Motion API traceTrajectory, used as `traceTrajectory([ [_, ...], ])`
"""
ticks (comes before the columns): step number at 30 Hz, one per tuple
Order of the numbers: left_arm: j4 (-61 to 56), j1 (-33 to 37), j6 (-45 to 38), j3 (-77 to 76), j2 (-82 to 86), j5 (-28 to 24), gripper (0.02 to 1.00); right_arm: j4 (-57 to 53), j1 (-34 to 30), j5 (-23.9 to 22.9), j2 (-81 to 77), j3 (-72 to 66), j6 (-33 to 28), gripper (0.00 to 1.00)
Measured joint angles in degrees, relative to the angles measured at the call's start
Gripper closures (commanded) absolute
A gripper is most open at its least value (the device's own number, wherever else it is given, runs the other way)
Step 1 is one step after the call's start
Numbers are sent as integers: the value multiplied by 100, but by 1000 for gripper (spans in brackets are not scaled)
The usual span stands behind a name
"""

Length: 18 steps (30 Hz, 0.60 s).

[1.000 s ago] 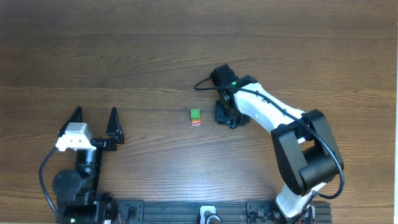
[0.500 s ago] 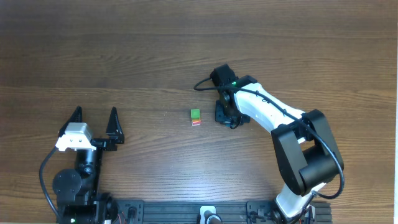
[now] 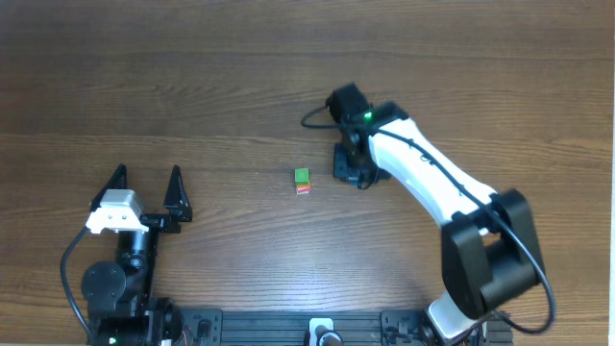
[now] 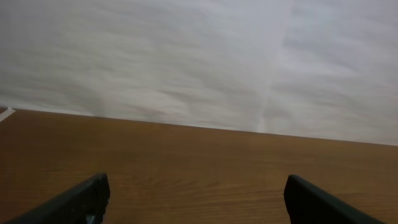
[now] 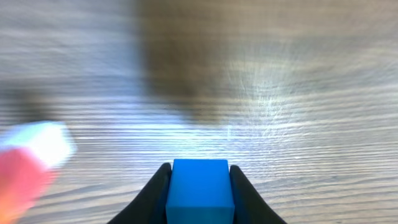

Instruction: Stack Cubes

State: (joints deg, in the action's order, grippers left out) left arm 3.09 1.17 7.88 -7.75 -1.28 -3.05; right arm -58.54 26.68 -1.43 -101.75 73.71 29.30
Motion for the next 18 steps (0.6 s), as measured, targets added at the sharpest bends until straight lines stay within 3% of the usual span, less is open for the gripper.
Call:
traceTrajectory([
  [8, 0, 0, 0, 0, 0, 0, 112, -1099, 691, -197, 308, 1725, 37, 853],
  [18, 0, 0, 0, 0, 0, 0, 112, -1169, 1497, -212, 138, 1864, 472, 851],
])
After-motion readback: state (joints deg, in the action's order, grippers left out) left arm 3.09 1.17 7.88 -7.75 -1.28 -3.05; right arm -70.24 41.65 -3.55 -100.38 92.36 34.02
